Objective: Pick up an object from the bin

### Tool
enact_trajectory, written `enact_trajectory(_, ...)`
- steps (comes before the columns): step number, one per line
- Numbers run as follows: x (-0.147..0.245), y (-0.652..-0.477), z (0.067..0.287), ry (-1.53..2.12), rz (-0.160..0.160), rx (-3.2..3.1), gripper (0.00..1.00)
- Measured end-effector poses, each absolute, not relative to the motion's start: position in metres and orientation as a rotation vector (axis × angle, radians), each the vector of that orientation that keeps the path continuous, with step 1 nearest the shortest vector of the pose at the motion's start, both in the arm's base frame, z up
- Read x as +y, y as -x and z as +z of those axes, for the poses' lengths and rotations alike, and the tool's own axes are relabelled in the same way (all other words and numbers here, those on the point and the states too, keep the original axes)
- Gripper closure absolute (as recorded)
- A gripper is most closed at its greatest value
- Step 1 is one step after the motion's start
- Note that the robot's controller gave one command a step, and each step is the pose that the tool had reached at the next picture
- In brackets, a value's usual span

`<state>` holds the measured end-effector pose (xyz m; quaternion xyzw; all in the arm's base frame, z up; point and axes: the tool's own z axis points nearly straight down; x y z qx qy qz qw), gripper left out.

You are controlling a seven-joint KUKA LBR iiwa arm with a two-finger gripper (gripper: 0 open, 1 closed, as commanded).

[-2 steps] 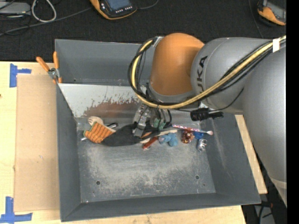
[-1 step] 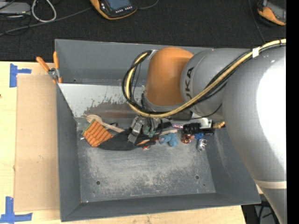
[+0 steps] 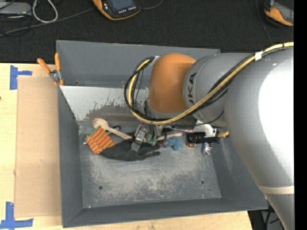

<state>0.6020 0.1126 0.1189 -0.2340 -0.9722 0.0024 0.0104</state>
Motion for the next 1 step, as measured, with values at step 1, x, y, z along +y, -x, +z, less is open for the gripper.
enact_trajectory(1,0.1191,-0.5966,0.2128,0.776,-0.002,-3.033,1.0)
